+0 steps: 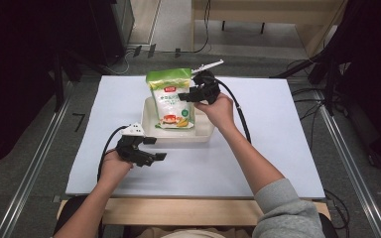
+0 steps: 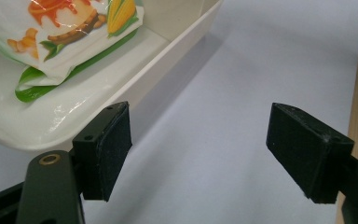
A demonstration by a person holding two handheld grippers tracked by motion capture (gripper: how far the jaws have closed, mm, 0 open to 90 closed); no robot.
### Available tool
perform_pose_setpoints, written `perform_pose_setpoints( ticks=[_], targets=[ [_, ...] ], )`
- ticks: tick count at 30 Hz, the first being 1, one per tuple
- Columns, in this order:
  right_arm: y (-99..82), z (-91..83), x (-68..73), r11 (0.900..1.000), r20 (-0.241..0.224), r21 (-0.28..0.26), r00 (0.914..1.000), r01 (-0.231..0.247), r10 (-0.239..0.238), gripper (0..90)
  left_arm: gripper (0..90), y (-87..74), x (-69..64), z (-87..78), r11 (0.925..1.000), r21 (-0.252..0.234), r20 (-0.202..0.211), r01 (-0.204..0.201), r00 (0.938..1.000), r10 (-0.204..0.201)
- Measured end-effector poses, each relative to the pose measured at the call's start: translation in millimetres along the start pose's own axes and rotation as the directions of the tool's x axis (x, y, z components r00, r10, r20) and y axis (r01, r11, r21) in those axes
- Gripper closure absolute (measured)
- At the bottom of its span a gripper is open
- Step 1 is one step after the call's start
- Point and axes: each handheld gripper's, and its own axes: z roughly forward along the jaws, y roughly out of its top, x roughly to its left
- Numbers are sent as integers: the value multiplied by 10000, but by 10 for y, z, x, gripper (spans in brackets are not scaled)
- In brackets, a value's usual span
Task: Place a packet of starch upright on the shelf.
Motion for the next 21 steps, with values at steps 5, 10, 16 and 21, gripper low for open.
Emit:
perform_pose_setpoints(
  ticks=[5, 10, 16, 21],
  targets=[
    [-47, -135, -26, 10000, -28, -56, 10000, -3, 3, 477, 227, 2, -1, 1, 10000, 59, -15, 0, 10000, 0],
    [-108, -242, -65, 10000, -179, -39, 9998, -41, 40, 441, 227, -1, 3, 1, 10000, 33, -21, 19, 10000, -18],
    [-209, -371, -107, 9999, -266, -41, 9996, -97, 96, 424, 227, -6, 33, -28, 10000, -4, -78, 56, 10000, -56],
    [-327, -506, -103, 10000, -290, -22, 9995, 85, -86, 419, 227, -9, 41, -33, 9998, -100, -122, 147, 9998, -148]
  ],
)
